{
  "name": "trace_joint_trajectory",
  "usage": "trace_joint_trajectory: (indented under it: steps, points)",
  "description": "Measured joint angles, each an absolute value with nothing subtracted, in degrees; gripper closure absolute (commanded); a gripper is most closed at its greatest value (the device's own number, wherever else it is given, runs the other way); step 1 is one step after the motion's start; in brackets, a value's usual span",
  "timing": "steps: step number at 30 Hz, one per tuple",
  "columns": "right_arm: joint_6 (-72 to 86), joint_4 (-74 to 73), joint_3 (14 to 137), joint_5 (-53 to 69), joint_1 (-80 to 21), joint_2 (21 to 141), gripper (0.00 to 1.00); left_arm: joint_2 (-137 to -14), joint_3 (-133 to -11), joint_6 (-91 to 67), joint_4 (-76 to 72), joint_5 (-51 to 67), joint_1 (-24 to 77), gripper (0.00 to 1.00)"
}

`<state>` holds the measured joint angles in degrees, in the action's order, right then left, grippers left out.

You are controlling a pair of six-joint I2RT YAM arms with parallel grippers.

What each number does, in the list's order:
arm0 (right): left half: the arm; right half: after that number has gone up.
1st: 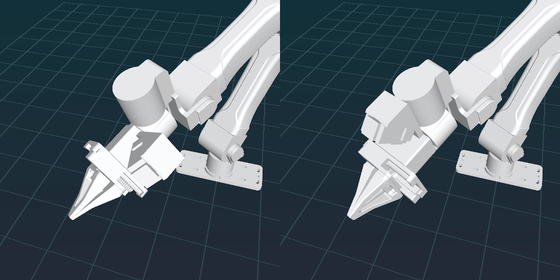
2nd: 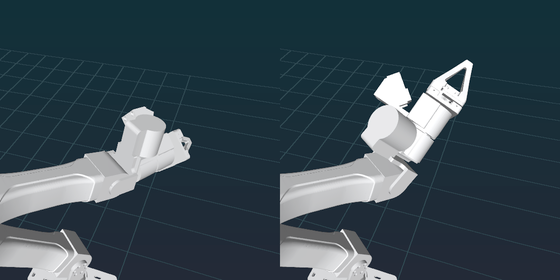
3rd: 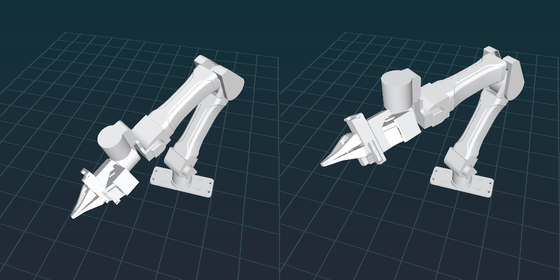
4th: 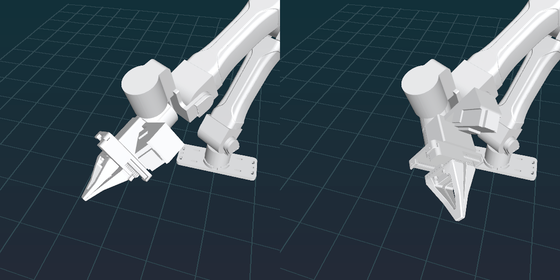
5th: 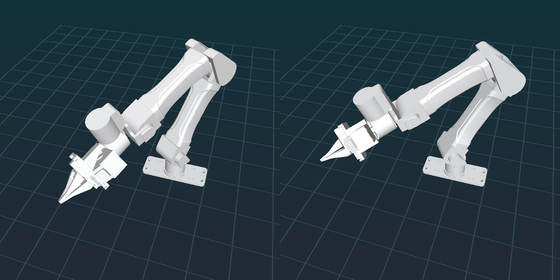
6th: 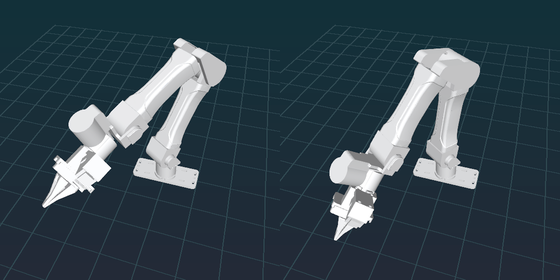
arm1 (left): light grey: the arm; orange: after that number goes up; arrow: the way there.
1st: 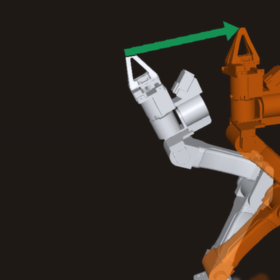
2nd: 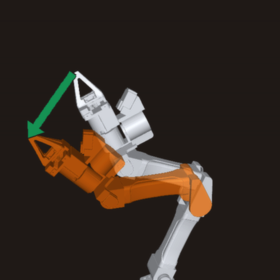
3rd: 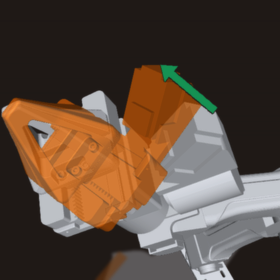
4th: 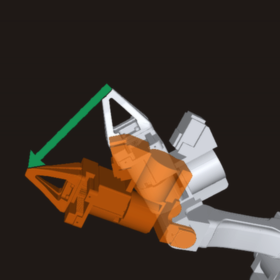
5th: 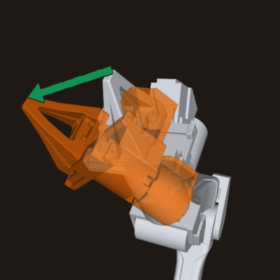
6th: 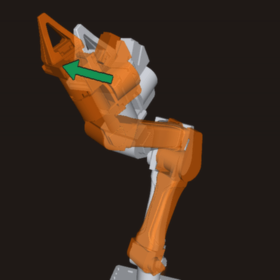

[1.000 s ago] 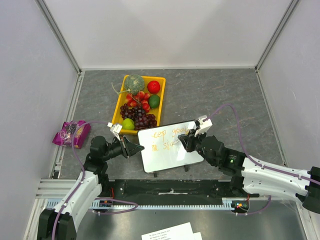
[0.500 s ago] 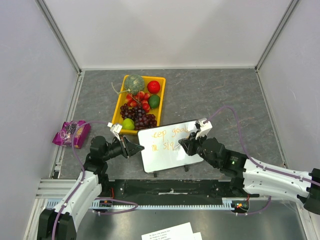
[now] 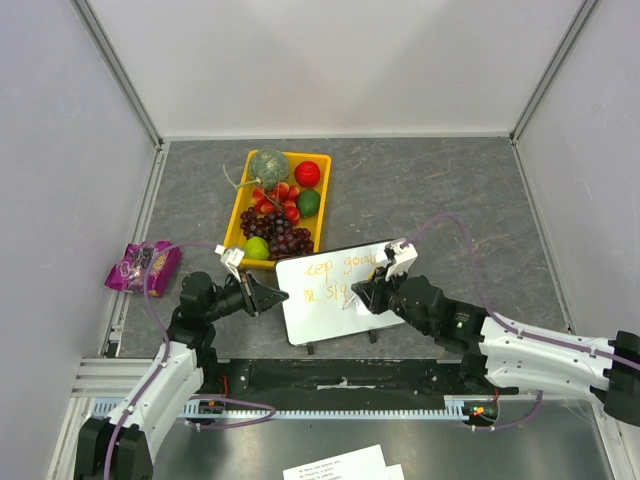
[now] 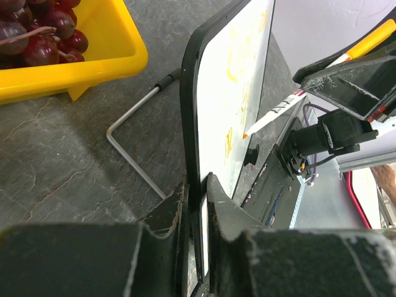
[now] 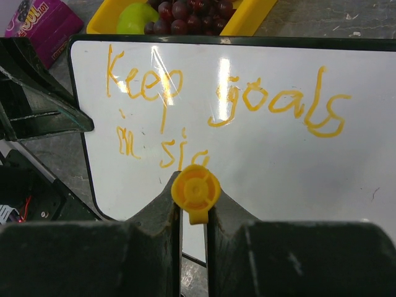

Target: Write a sentence on the whiteboard

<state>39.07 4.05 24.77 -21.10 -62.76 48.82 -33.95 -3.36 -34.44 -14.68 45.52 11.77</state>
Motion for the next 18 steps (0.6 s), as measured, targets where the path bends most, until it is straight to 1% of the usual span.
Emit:
trace_joint_trajectory:
  steps: [7,18]
  points:
    - [39.59,5.21,24.77,-21.19,-62.76,49.43,1.00,-33.95,-3.36,-34.46,-14.68,45.56,11.77,0.98]
    - [37.80,4.80,27.81,-23.24,-62.15,42.76,1.00,-33.95,-3.36,-34.46,-14.68,45.60,11.77,0.98]
